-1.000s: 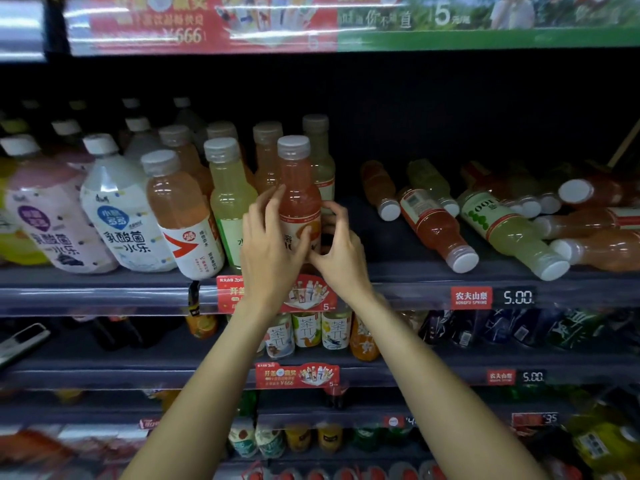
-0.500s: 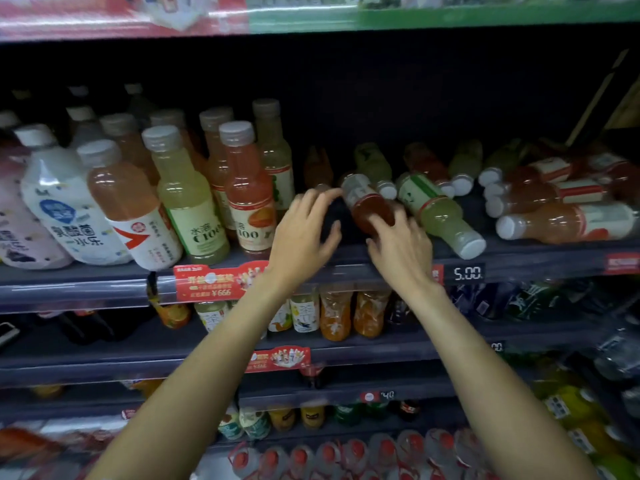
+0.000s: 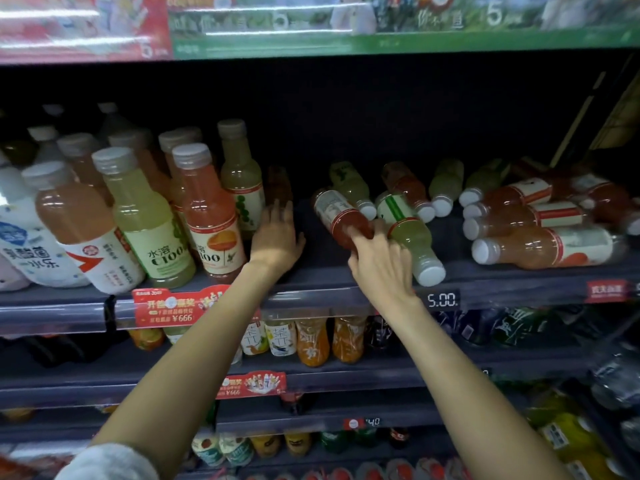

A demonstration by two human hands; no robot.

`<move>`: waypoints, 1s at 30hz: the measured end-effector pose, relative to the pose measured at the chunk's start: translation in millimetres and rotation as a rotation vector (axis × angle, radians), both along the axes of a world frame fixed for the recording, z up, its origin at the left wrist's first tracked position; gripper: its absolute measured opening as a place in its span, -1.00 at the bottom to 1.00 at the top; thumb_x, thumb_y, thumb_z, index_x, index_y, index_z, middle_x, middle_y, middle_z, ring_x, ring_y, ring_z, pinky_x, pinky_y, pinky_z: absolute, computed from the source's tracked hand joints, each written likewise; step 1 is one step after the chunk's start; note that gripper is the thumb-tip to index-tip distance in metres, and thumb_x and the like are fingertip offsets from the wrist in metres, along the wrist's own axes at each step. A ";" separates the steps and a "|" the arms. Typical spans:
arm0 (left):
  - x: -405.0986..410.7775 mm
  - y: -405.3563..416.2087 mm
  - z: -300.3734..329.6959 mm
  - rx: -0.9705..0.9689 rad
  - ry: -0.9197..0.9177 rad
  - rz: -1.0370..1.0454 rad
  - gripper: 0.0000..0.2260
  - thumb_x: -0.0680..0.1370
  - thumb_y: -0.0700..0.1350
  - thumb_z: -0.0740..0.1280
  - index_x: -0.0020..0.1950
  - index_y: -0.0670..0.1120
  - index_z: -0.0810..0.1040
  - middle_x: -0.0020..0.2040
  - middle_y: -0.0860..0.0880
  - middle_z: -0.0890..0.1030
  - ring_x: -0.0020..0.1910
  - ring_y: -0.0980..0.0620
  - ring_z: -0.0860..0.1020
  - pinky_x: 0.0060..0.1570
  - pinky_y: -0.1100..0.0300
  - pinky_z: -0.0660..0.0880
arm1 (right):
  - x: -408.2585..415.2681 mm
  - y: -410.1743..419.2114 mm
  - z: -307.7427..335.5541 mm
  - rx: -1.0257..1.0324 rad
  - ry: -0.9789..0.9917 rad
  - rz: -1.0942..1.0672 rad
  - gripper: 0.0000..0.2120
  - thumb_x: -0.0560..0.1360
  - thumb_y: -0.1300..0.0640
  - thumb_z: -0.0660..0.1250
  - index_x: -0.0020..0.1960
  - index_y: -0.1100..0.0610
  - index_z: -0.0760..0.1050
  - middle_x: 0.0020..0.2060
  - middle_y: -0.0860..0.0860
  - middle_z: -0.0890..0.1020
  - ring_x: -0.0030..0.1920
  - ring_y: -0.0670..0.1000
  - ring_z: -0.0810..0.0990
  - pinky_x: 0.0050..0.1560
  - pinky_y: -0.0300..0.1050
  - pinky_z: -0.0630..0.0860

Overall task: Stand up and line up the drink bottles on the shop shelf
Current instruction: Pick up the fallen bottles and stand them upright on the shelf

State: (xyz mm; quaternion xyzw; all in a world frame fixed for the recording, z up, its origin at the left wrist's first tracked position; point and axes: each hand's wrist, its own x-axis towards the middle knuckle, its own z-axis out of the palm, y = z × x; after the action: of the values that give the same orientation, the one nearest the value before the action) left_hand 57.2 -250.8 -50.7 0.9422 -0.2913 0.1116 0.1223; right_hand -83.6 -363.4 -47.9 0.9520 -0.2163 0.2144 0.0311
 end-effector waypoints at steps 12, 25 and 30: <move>-24.9 8.6 17.5 -0.042 -0.112 -0.198 -0.69 0.57 -0.17 0.27 0.29 -0.25 0.48 0.32 -0.18 0.41 0.31 -0.18 0.29 0.26 0.05 0.19 | 26.6 -14.5 0.1 -0.145 -0.097 -0.012 -0.51 0.28 0.12 0.53 0.18 0.07 0.49 0.00 0.22 0.55 -0.13 0.26 0.57 -0.39 -0.08 0.44; -43.8 42.0 13.7 -0.485 -0.049 -0.223 -0.69 0.45 -0.05 0.46 0.12 -0.17 0.58 0.03 -0.17 0.61 -0.01 -0.16 0.58 -0.05 0.14 0.46 | 51.1 0.9 -11.9 -0.153 -0.231 0.376 -0.20 0.20 0.03 0.57 0.39 0.05 0.37 0.25 0.11 0.51 0.30 0.22 0.42 0.18 0.14 0.43; -59.6 46.3 45.3 -0.761 0.044 -0.284 -0.70 0.46 0.03 0.38 0.09 -0.13 0.58 -0.03 -0.02 0.65 -0.03 0.03 0.61 -0.02 0.17 0.53 | 58.6 9.4 -1.5 0.172 -0.425 0.501 -0.30 0.31 -0.07 0.51 0.38 0.04 0.38 0.30 0.02 0.50 0.35 0.10 0.39 0.26 0.09 0.39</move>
State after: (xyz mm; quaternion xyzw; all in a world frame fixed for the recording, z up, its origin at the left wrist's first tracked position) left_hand -2.4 -204.5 -5.4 0.7823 -0.3537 0.1732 0.4826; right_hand -25.0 -353.9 -49.4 0.9087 0.0052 0.3900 -0.1489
